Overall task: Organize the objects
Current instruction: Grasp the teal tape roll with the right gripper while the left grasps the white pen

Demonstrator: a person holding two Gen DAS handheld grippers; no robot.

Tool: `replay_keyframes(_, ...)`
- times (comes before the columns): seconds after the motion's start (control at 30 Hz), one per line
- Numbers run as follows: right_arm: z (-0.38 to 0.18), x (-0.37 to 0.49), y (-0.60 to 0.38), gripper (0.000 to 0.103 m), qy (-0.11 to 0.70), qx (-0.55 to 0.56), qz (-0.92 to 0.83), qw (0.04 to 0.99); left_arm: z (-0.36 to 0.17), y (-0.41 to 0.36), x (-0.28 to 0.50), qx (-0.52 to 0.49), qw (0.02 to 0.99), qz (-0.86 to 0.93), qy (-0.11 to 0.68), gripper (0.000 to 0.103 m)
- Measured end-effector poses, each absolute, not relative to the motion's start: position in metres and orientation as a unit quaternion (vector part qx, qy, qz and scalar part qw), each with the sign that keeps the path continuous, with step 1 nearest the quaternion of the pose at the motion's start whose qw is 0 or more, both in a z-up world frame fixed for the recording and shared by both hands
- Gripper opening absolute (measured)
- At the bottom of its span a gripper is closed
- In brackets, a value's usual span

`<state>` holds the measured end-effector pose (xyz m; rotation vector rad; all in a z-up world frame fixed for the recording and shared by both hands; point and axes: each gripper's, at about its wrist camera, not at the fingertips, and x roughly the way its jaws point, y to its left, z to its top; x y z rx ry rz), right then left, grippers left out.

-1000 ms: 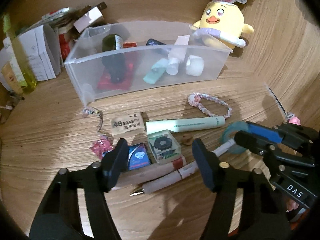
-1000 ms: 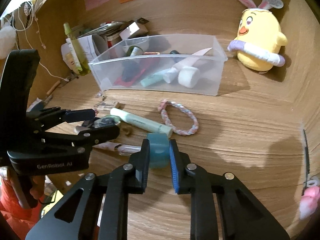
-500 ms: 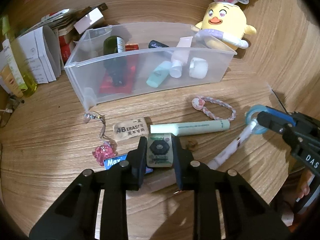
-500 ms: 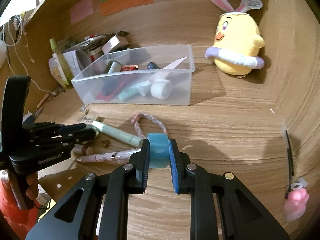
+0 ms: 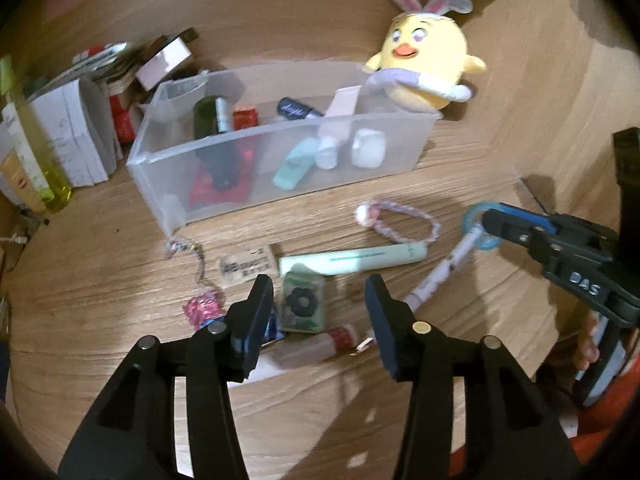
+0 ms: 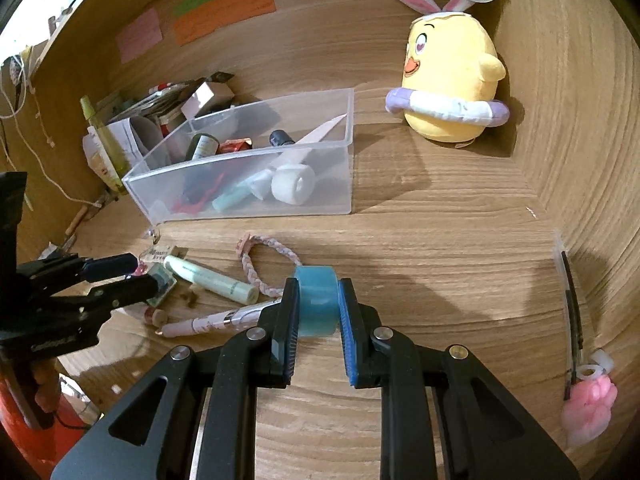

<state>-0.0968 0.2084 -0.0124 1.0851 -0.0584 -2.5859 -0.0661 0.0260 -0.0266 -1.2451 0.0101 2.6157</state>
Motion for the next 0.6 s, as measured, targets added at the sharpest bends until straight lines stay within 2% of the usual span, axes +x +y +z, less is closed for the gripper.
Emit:
replay_keyframes(0.3, -0.007, -0.098, 0.206, 0.017, -0.018, 0.374, -0.911, 0.174, -0.034, 0.074, -0.072, -0.447, 0.219, 0.867, 0.01, 0.048)
replay_keyframes(0.47, -0.006, -0.097, 0.203, 0.017, -0.014, 0.374, -0.91, 0.178, -0.047, 0.094, -0.076, -0.455, 0.232, 0.859, 0.038, 0.048)
replay_keyframes(0.6, -0.004, -0.096, 0.203, 0.017, -0.013, 0.373, -0.91, 0.18, -0.05, 0.096, -0.079, -0.453, 0.233, 0.859, 0.041, 0.037)
